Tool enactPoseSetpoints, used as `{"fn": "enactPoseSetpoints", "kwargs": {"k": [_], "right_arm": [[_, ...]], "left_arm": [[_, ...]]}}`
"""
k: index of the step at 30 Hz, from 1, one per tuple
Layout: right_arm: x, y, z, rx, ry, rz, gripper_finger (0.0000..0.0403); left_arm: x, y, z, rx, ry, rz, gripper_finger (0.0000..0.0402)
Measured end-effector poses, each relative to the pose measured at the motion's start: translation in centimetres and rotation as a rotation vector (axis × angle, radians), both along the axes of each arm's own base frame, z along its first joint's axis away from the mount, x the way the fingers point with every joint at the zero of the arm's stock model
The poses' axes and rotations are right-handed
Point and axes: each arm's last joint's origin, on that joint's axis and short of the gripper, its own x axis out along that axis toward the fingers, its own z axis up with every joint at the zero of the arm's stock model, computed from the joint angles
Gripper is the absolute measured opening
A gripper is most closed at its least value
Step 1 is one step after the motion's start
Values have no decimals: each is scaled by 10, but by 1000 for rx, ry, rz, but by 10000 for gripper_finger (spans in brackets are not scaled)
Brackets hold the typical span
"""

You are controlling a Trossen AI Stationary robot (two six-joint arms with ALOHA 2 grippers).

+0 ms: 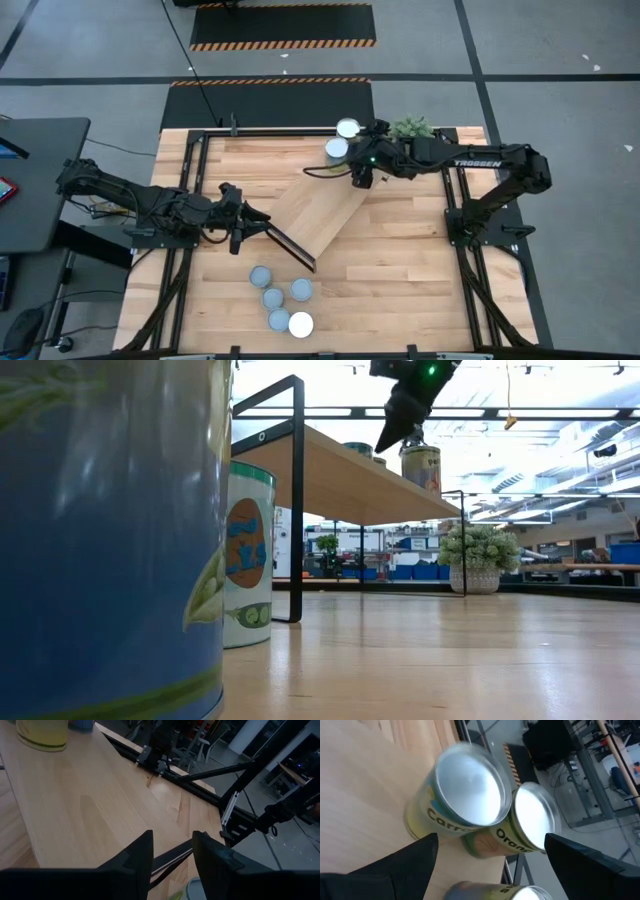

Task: Pick and place cans onto a shelf
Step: Adjust the canned oranges on the shelf

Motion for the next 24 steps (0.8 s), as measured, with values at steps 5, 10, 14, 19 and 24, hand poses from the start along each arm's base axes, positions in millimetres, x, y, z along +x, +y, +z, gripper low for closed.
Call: {"fn": "enactPoseSetpoints", "kwargs": {"k": [5, 10, 14, 19, 24], "right_arm": [[-3, 11, 7, 2, -34, 31, 373], [-3, 15, 7, 6, -39, 40, 373], [-3, 13, 16, 36, -99, 10, 373], [-3, -4, 38, 85, -197, 16, 372], [-8, -34, 46, 134, -273, -2, 372]], "left_arm": [[0, 0, 0, 7, 1, -2, 142], [0, 0, 0, 13, -1, -3, 142], [0, 0, 0, 15, -1, -4, 142], [0, 1, 0, 20, -2, 12, 142], [0, 2, 0, 33, -5, 48, 142]]}}
